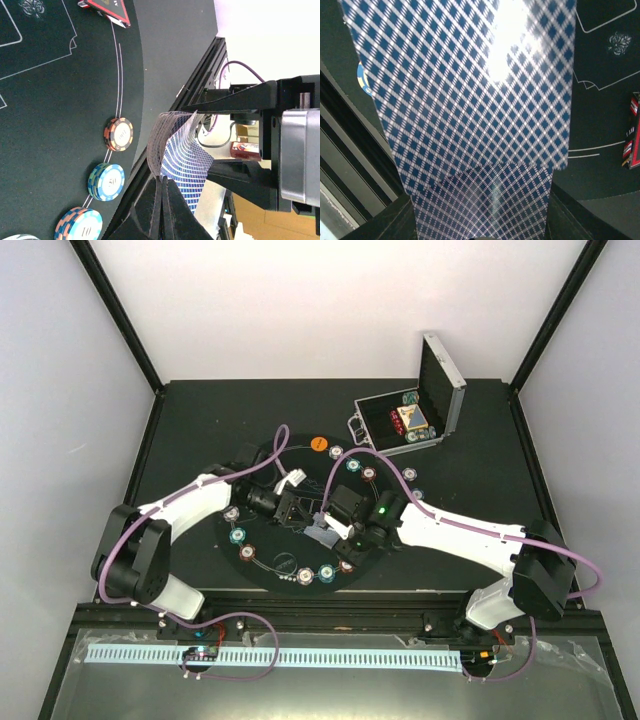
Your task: Distribute texas hold em gaming equipment
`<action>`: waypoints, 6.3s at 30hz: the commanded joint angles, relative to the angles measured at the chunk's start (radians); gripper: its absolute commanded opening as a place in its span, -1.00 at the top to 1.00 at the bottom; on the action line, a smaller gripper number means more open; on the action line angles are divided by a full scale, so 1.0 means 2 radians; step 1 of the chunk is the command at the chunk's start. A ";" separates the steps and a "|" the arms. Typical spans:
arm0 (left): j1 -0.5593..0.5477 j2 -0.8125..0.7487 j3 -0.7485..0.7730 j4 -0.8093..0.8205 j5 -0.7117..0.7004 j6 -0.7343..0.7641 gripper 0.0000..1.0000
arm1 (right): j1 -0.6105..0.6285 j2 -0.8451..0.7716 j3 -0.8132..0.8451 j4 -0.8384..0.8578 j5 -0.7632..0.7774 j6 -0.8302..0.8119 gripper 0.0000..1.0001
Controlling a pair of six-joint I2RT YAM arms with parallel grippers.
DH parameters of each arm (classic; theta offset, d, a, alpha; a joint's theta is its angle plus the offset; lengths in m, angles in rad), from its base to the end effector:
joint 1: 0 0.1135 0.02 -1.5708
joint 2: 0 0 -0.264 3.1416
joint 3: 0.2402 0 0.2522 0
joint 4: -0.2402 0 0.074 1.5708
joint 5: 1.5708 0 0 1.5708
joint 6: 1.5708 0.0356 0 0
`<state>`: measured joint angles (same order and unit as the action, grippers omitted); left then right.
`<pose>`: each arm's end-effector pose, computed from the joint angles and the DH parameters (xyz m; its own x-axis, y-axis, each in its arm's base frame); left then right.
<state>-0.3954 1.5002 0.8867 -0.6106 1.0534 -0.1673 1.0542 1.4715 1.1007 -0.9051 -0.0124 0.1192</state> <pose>0.2348 -0.1315 0.1987 -0.9329 0.3001 -0.1989 0.3121 0.3982 -0.8626 0.1358 0.2400 0.2385 -0.5729 -0.7677 -0.2872 -0.8088 0.5862 0.0463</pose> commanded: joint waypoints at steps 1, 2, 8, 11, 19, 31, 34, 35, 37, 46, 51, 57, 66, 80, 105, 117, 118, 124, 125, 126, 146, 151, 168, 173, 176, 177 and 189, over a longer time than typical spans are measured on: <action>0.011 -0.016 -0.004 -0.004 0.003 0.005 0.97 | 0.003 -0.009 -0.004 0.009 0.015 0.019 -0.07; 0.014 -0.017 -0.004 -0.004 0.003 0.005 0.97 | 0.003 -0.010 -0.005 0.011 0.015 0.022 -0.07; 0.030 -0.026 -0.011 -0.002 0.003 0.004 0.97 | 0.003 -0.014 -0.006 0.015 0.015 0.028 -0.06; 0.043 -0.033 -0.018 0.007 0.001 -0.003 0.97 | 0.002 -0.016 -0.007 0.016 0.018 0.031 -0.06; 0.103 -0.055 -0.043 0.040 0.005 -0.027 0.97 | 0.002 -0.022 -0.011 0.023 0.022 0.039 -0.06; 0.194 -0.033 0.009 -0.012 -0.120 0.048 0.97 | -0.002 -0.040 -0.020 0.039 0.033 0.045 -0.06; 0.200 0.007 0.064 -0.056 -0.160 0.095 0.97 | -0.004 -0.047 -0.027 0.048 0.032 0.043 -0.06; 0.200 0.025 0.083 -0.077 -0.179 0.110 0.97 | -0.005 -0.049 -0.030 0.051 0.032 0.044 -0.06; 0.203 0.058 0.113 -0.103 -0.206 0.130 0.97 | -0.006 -0.053 -0.035 0.057 0.032 0.043 -0.06; 0.212 0.184 0.232 -0.156 -0.267 0.176 0.97 | -0.018 -0.070 -0.060 0.080 0.025 0.045 -0.06; 0.214 0.233 0.285 -0.172 -0.329 0.195 0.97 | -0.022 -0.073 -0.062 0.083 0.022 0.045 -0.06; 0.216 0.274 0.316 -0.164 -0.364 0.218 0.97 | -0.028 -0.070 -0.063 0.086 0.018 0.045 -0.06; 0.215 0.297 0.340 -0.139 -0.416 0.240 0.97 | -0.030 -0.065 -0.063 0.087 0.014 0.045 -0.06; 0.216 0.312 0.358 -0.125 -0.482 0.241 0.86 | -0.030 -0.067 -0.066 0.081 0.013 0.048 -0.06; 0.158 -0.013 0.128 0.059 -0.137 -0.010 -0.35 | -0.029 -0.096 -0.062 0.059 0.034 0.025 -0.08; 0.000 0.016 0.069 0.040 0.060 0.051 -0.49 | -0.022 -0.097 -0.070 0.063 -0.008 0.009 -0.08; -0.007 0.026 0.078 0.017 0.062 0.071 -0.51 | -0.021 -0.098 -0.070 0.064 -0.009 0.009 -0.08; -0.043 0.072 0.100 -0.033 0.042 0.106 -0.55 | -0.017 -0.097 -0.070 0.064 -0.009 0.008 -0.08; -0.048 0.078 0.104 -0.039 0.037 0.110 -0.54 | -0.016 -0.098 -0.070 0.064 -0.009 0.008 -0.07; -0.054 0.084 0.108 -0.044 0.035 0.114 -0.55 | -0.016 -0.098 -0.071 0.064 -0.009 0.009 -0.07; -0.089 0.124 0.128 -0.044 -0.007 0.092 -0.32 | -0.015 -0.095 -0.072 0.066 -0.012 0.009 -0.08; -0.092 0.130 0.129 -0.044 -0.012 0.087 -0.24 | -0.015 -0.098 -0.073 0.065 -0.010 0.010 -0.08; -0.090 0.126 0.137 -0.070 -0.058 0.089 0.31 | -0.014 -0.096 -0.074 0.064 -0.008 0.010 -0.08; -0.084 0.115 0.137 -0.079 -0.060 0.091 0.38 | -0.014 -0.094 -0.075 0.064 -0.009 0.010 -0.08; -0.079 0.111 0.137 -0.085 -0.059 0.093 0.43 | -0.013 -0.093 -0.074 0.065 -0.008 0.010 -0.08; -0.079 0.110 0.137 -0.085 -0.058 0.094 0.45 | -0.014 -0.093 -0.075 0.065 -0.009 0.010 -0.08; -0.076 0.097 0.133 -0.082 -0.022 0.089 0.85 | -0.013 -0.092 -0.073 0.065 -0.007 0.011 -0.07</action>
<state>-0.5621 1.7222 1.1416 -0.7593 1.0100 0.0002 1.0210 1.2968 0.9455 -0.7933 -0.0296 0.1394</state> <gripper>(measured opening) 0.106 0.540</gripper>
